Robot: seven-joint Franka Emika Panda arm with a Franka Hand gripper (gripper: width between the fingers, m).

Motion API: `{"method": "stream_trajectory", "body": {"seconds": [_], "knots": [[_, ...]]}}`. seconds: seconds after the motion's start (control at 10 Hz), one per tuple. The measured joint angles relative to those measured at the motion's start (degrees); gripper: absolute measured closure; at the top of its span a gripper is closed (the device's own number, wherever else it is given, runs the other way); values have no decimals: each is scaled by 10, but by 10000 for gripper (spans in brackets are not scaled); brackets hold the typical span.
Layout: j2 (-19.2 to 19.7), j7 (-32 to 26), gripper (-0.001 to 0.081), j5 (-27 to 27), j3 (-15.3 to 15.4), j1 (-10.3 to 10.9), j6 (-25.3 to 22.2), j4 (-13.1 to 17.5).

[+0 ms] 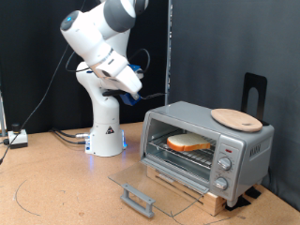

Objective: Make a piece of toast with the oven

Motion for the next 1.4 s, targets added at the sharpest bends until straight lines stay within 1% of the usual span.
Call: {"method": "stream_trajectory", "body": {"seconds": [0.4,0.7,1.0,1.2,1.4], "knots": [[-53,30,345,62,66,38,29,-37],[-88,67,345,118,118,72,36,-58],[-119,107,345,181,166,107,39,-69],[-139,137,345,213,205,127,54,-75],[-153,159,345,235,244,136,82,-82]]}}
